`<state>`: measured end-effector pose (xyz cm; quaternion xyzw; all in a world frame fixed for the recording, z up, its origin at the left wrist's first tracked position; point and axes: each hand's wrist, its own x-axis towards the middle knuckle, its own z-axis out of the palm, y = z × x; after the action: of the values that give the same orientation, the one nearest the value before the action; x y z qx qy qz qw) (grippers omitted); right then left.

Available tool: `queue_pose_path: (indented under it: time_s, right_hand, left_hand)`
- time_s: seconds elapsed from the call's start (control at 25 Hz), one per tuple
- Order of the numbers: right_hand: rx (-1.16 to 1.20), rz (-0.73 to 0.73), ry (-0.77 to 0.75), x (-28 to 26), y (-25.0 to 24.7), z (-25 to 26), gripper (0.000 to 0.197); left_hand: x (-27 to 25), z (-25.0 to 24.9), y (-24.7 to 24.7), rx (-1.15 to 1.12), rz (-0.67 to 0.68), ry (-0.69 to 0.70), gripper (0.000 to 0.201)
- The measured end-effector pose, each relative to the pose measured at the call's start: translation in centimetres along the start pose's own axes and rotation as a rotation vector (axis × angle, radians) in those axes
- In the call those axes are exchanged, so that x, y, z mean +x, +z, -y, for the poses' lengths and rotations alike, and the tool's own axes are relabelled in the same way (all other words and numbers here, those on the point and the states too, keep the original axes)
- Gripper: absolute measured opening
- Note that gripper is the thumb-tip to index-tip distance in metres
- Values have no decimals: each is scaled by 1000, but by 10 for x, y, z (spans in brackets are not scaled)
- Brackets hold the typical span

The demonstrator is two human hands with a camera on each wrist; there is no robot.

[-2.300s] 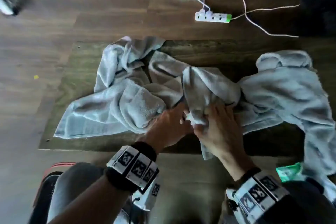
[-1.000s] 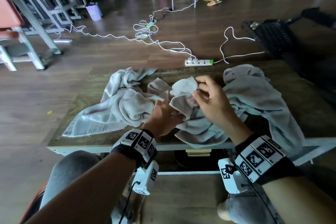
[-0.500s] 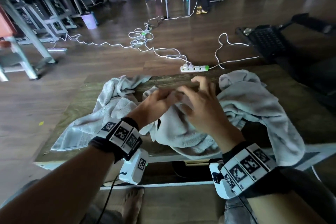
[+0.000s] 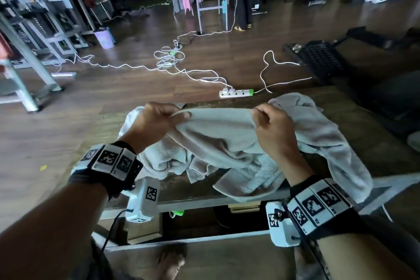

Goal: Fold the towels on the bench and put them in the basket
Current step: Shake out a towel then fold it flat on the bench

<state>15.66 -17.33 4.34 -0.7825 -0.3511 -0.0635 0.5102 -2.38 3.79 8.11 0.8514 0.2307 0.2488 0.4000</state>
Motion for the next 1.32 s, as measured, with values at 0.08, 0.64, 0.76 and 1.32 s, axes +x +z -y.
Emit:
queue_pose_path:
  time_s: [0.08, 0.64, 0.76, 1.32]
  right_hand:
    - [17, 19, 24, -2, -4, -7, 21]
    - [213, 133, -73, -20, -26, 14, 22]
    - [380, 10, 162, -10, -34, 5, 7]
    - [-44, -39, -147, -5, -13, 4, 21]
  left_hand:
    - [-2, -2, -5, -52, -26, -16, 15]
    - [-13, -46, 79, 39, 110, 225, 10]
    - [-7, -28, 78, 28, -63, 50, 23]
    - [24, -39, 100, 203, 41, 285, 19]
